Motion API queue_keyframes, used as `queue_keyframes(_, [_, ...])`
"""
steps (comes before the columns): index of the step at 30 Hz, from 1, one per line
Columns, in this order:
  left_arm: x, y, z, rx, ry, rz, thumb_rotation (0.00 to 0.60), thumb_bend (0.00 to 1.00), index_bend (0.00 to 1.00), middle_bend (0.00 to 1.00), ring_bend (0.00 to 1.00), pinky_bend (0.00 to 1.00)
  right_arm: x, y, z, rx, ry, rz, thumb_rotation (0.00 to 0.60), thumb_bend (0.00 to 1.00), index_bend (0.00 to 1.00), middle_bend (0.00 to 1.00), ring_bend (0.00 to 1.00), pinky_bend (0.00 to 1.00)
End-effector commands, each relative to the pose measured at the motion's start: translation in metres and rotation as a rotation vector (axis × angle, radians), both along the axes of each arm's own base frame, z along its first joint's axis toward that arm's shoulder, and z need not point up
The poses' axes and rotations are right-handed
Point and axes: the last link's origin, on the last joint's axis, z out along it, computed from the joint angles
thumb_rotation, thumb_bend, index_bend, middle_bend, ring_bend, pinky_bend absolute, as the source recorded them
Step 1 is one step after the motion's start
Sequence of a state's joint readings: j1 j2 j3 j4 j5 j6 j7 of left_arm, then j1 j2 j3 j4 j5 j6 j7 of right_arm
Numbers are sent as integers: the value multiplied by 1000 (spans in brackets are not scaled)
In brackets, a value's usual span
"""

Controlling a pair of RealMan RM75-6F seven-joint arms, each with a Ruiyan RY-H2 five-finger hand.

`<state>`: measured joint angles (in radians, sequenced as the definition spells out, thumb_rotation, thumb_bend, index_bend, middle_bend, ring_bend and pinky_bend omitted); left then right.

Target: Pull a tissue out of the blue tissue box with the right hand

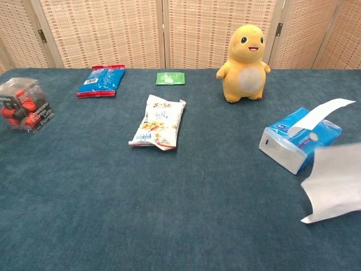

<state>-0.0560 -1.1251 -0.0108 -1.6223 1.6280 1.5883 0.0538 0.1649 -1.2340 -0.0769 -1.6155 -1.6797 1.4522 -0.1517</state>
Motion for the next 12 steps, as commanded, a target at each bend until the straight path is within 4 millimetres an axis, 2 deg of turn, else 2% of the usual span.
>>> queue_keyframes(1, [0, 0, 0, -1, 2, 0, 600, 248, 0, 0, 0, 135, -6, 2, 6, -10, 20, -31, 600, 140, 0, 0, 0, 0])
queue_keyframes(7, [1, -1, -1, 1, 1, -8, 600, 247, 0, 0, 0, 135, -11, 5, 21, -63, 40, -44, 600, 138, 0, 0, 0, 0])
queue_keyframes(12, [1, -1, -2, -1, 6, -10, 600, 247, 0, 0, 0, 135, -8, 12, 26, -103, 53, -19, 600, 138, 0, 0, 0, 0])
